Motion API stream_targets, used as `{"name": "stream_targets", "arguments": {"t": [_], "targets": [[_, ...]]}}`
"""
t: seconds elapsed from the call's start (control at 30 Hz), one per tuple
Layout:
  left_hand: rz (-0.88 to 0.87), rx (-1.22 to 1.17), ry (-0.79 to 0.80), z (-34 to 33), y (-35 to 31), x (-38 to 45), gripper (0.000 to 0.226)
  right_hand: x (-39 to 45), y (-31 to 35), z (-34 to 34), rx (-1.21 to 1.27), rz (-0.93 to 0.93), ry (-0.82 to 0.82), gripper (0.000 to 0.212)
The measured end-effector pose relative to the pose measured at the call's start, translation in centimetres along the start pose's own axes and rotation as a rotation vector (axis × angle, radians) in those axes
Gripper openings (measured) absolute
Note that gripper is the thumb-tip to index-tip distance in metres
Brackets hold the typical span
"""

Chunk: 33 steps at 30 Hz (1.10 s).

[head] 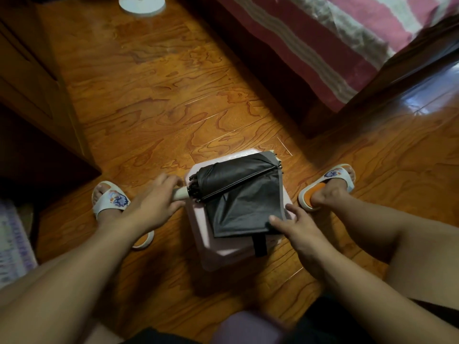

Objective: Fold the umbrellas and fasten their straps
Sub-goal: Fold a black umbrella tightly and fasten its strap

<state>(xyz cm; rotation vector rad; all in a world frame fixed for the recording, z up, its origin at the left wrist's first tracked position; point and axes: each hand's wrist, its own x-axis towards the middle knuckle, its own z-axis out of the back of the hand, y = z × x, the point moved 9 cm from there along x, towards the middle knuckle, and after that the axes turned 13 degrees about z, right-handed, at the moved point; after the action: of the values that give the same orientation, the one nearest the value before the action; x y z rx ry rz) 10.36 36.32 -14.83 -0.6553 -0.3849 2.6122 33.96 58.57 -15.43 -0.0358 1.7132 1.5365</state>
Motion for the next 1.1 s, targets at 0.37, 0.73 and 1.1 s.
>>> {"name": "stream_targets", "arguments": {"t": [0.37, 0.73, 1.1], "targets": [[-0.052, -0.218, 0.138, 0.2, 0.5, 0.2, 0.019, -2.7, 6.8, 1.3, -0.082, 0.337, -0.068, 0.043], [0.015, -0.367, 0.247, -0.7, 0.8, -1.2, 0.033, -1.1, 11.7, 2.2, -0.244, 0.455, 0.033, 0.022], [0.257, -0.392, -0.029, 1.9, -3.2, -3.1, 0.022, 0.5, 21.9, -1.7, -0.404, 0.648, 0.18, 0.015]]}}
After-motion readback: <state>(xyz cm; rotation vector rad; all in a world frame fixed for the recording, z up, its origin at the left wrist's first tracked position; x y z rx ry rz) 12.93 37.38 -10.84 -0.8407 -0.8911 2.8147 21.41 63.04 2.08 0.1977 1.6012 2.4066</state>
